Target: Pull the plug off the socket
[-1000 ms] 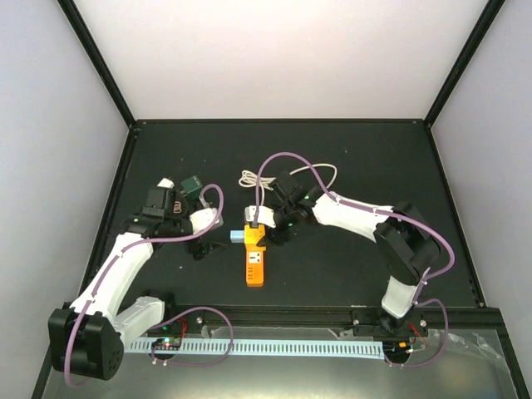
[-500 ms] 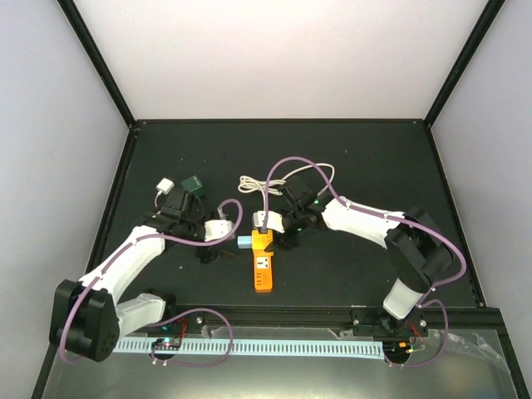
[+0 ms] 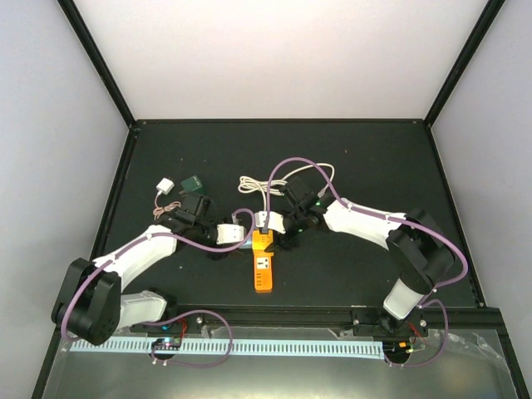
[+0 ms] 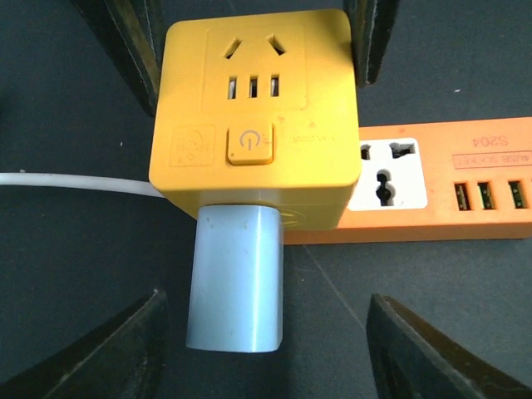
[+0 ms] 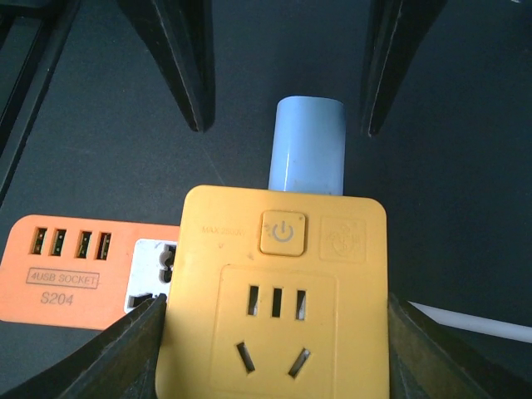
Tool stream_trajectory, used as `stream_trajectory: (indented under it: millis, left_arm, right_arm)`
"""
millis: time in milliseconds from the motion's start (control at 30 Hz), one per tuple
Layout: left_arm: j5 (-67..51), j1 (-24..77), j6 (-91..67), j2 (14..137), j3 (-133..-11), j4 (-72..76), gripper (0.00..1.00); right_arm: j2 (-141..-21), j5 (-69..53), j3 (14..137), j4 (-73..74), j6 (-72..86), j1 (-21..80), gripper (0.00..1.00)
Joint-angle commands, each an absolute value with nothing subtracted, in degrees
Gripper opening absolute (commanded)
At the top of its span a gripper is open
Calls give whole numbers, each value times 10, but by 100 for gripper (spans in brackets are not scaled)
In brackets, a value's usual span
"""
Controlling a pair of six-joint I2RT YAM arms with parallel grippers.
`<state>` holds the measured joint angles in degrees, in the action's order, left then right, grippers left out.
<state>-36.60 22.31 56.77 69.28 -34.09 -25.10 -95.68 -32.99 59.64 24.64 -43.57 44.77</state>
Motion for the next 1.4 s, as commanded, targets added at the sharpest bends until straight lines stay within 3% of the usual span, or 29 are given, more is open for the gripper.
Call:
stream_trajectory:
  millis: [0, 467, 700, 867, 1100, 1367]
  left_arm:
    - [-359, 234, 566, 707, -341, -206, 62]
    - [-314, 244, 555, 721, -348, -205, 30]
    - [-320, 247, 551, 718, -350, -206, 21]
    - [-321, 248, 546, 717, -349, -209, 19]
    - [-321, 249, 545, 717, -349, -212, 18]
    - [-311, 249, 554, 715, -351, -226, 17]
  right_arm:
    - [-958, -333, 581, 265, -439, 449, 49]
    - [-959, -349, 571, 250, -439, 449, 49]
    - [-958, -359, 568, 231, -433, 449, 74]
    - [-972, -380, 577, 225, -427, 450, 78]
    - [-991, -384, 583, 210, -419, 452, 76]
    - [-991, -369, 566, 192, -415, 451, 61]
